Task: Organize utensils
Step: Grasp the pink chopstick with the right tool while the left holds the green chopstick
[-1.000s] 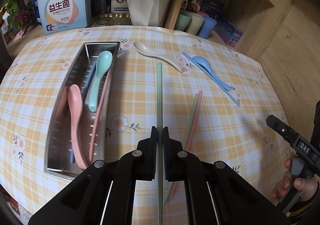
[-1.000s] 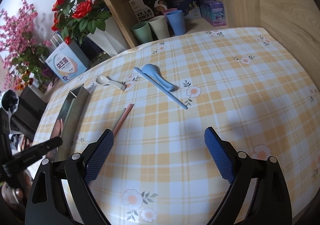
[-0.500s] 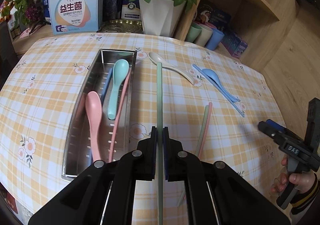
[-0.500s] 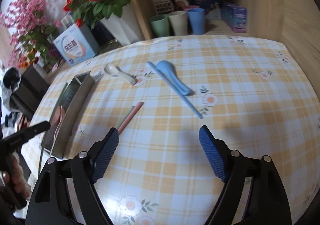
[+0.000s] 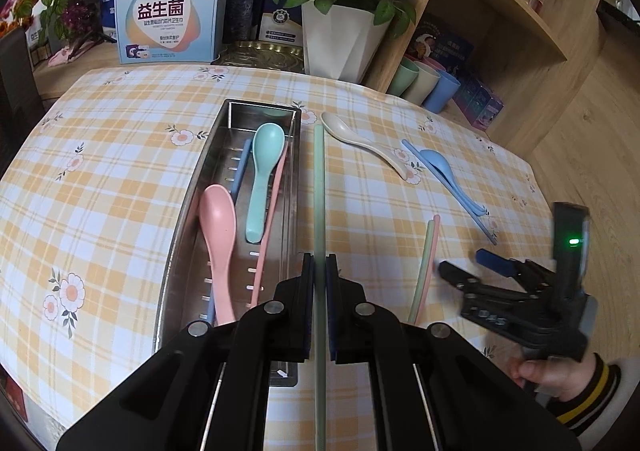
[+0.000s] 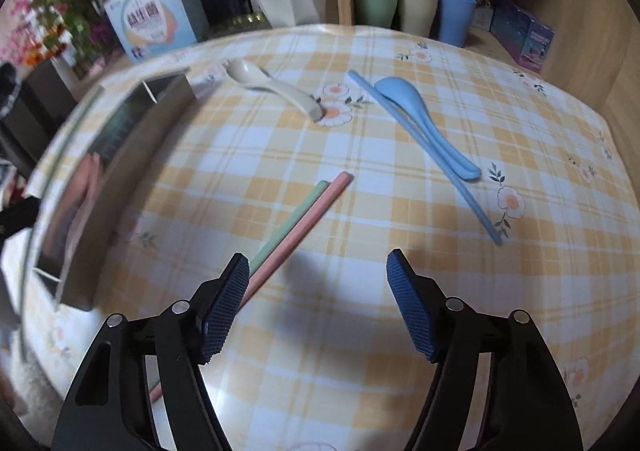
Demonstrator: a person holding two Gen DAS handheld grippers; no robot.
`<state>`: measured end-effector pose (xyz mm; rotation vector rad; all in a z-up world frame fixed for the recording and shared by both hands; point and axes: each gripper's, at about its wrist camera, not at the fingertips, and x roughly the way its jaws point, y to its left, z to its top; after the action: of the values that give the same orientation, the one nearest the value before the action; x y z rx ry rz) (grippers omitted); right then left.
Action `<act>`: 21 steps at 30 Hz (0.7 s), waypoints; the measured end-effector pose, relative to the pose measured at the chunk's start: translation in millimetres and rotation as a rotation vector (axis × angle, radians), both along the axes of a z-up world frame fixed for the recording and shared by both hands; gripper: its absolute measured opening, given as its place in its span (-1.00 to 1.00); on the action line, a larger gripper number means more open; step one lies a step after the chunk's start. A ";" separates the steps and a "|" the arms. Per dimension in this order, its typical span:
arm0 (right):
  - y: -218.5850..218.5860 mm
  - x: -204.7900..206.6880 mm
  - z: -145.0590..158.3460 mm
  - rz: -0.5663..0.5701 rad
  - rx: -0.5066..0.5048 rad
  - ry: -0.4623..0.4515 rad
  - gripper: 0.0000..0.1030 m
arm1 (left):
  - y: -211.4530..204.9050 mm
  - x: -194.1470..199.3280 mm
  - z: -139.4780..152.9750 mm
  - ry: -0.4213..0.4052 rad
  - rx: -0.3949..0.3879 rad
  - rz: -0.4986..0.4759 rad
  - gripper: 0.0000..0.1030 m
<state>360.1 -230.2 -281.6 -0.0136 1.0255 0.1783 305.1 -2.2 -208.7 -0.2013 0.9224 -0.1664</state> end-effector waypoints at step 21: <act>9.3 -11.1 -8.8 -0.081 -0.064 0.103 -0.80 | 17.5 -3.1 -5.0 0.009 -0.056 0.015 -0.89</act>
<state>349.0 -220.9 -290.4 -0.0210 1.1324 0.0727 302.0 15.3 -213.7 -0.2609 0.9255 -0.1781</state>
